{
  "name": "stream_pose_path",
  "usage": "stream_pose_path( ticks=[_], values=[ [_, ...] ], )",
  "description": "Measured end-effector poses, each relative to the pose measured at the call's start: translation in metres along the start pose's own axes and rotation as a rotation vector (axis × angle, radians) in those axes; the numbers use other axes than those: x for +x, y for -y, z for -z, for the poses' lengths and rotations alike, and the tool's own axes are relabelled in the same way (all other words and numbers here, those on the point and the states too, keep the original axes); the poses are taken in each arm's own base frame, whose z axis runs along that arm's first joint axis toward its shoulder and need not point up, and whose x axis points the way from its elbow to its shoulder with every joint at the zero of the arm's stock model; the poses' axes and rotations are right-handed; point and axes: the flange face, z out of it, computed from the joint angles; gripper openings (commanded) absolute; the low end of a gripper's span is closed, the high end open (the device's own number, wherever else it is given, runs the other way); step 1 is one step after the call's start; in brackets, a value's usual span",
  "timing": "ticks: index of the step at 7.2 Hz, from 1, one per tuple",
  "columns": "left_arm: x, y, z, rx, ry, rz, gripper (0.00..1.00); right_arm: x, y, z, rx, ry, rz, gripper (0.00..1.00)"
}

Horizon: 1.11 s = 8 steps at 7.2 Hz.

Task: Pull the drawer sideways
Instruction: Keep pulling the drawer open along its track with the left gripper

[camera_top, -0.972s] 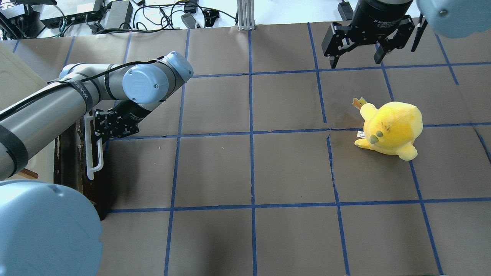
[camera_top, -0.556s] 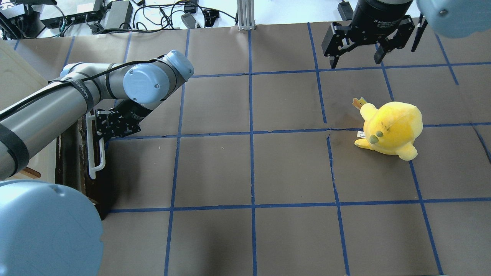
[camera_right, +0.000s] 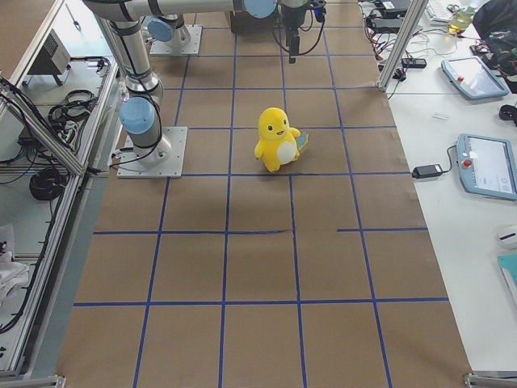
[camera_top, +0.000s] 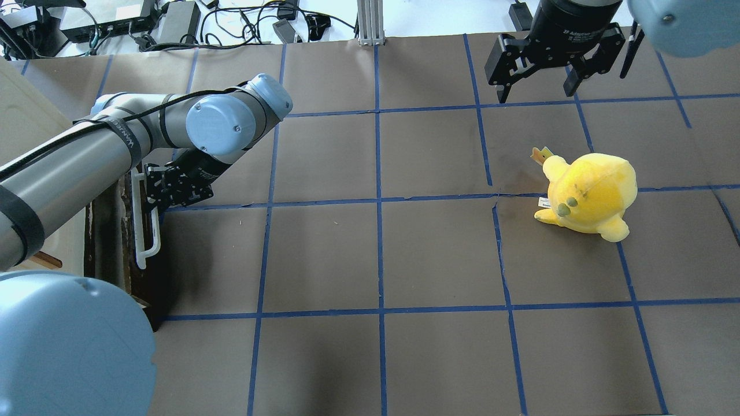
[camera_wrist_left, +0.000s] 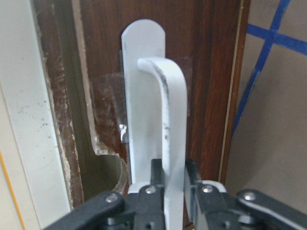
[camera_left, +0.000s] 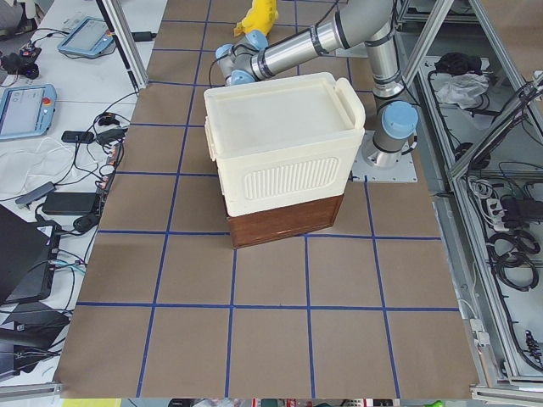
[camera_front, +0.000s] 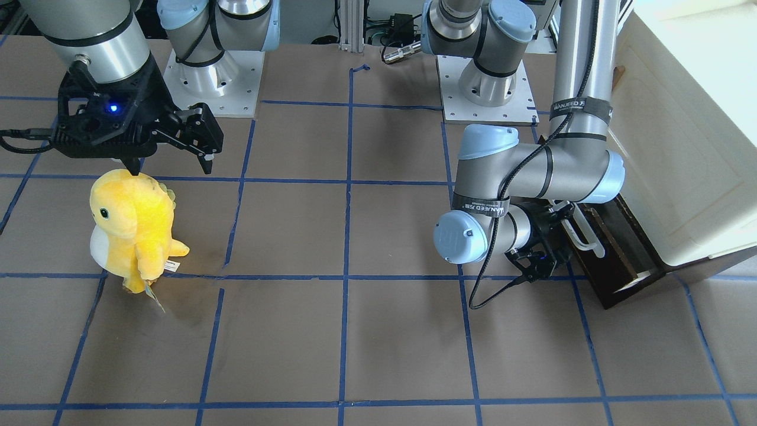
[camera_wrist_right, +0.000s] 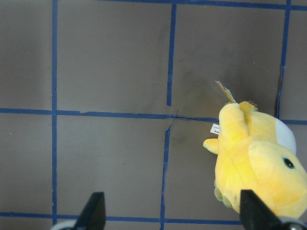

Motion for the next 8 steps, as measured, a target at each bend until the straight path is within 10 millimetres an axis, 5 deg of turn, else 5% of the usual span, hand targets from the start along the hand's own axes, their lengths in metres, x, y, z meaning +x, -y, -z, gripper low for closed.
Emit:
stream_pose_path(
  ticks=[8],
  values=[
    [-0.001, -0.001, 0.015, 0.013, -0.023, -0.014, 0.16, 0.0, 0.0, 0.0, 0.0, 0.0, 0.0, 1.0]
  ],
)
